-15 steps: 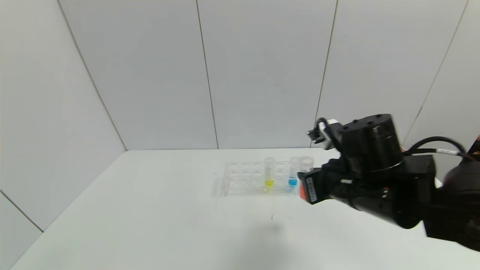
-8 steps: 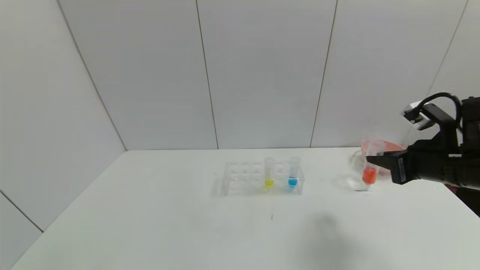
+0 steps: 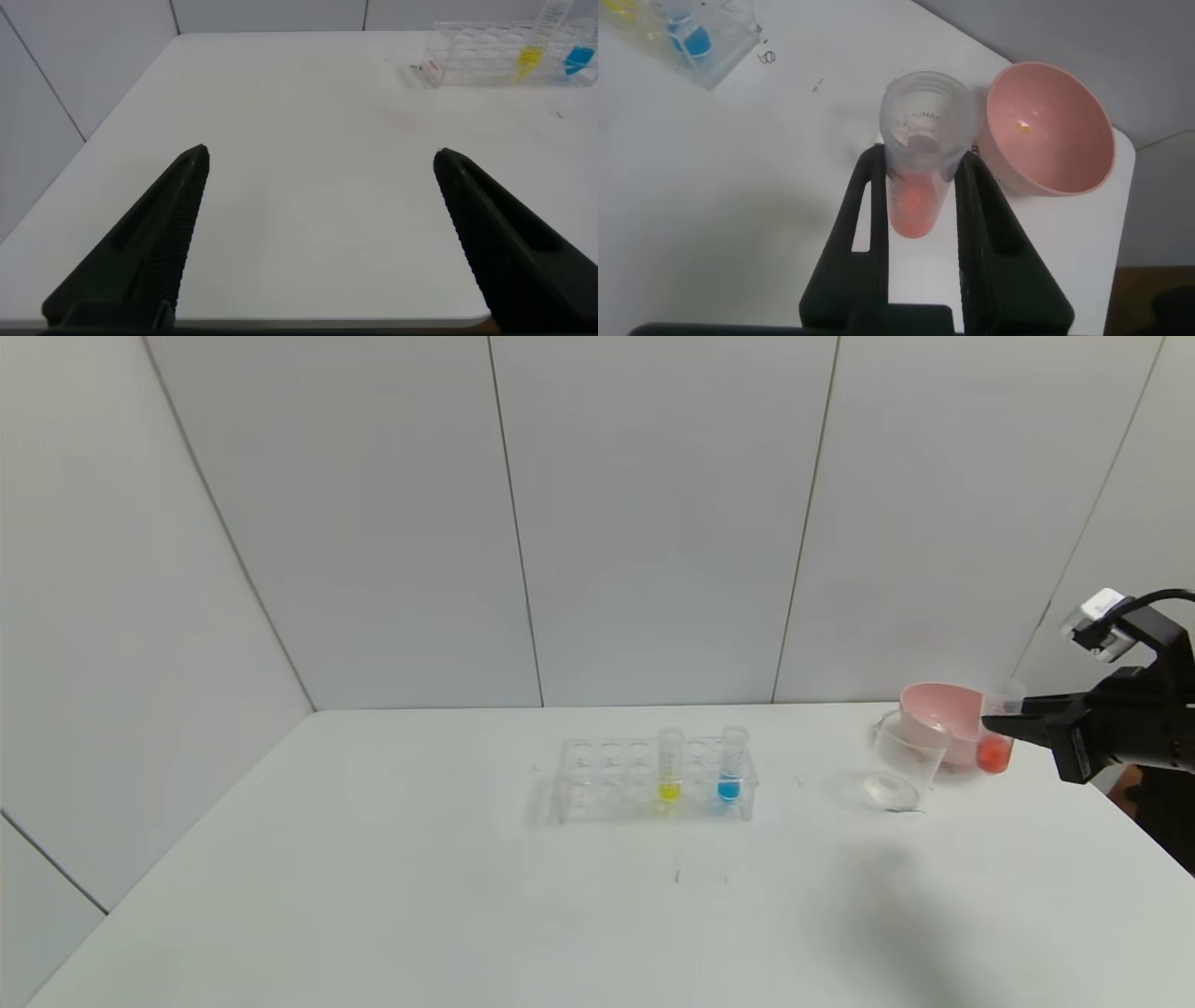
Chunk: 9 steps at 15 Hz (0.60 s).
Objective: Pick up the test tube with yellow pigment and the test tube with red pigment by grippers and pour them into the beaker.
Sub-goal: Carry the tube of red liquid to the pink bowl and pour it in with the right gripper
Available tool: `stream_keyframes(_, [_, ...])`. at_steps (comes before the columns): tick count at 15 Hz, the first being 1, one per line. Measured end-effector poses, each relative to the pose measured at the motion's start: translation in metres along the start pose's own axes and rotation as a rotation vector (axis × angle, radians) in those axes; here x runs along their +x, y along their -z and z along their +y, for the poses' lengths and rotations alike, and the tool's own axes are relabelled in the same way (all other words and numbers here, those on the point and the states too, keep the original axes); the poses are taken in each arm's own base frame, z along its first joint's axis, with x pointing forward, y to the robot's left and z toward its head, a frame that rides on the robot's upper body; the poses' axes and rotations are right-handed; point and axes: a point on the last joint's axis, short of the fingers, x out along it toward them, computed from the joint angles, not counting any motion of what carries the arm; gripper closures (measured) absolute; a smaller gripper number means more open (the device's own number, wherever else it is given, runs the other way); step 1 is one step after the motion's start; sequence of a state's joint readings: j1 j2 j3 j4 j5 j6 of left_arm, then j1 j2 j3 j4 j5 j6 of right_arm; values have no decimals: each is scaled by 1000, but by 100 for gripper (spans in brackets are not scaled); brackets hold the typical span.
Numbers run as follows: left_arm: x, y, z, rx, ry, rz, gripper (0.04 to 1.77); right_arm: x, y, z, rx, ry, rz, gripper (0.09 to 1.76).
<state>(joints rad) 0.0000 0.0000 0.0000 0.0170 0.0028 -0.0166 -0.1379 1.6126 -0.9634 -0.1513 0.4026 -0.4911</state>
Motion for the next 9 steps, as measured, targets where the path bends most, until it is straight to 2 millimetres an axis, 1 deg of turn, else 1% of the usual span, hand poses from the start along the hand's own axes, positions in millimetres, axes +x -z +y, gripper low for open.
stream_keyframes(5, [0,0,0,0,0,0,9,35,-11,-28,-88,11,25,137])
stream_keyframes(7, [0,0,0,0,0,0,9,45,-19,-38,-110,40,87,137])
stream_keyframes(9, [0,0,0,0,0,0,9,49,-28,-44,-132,62,163,137])
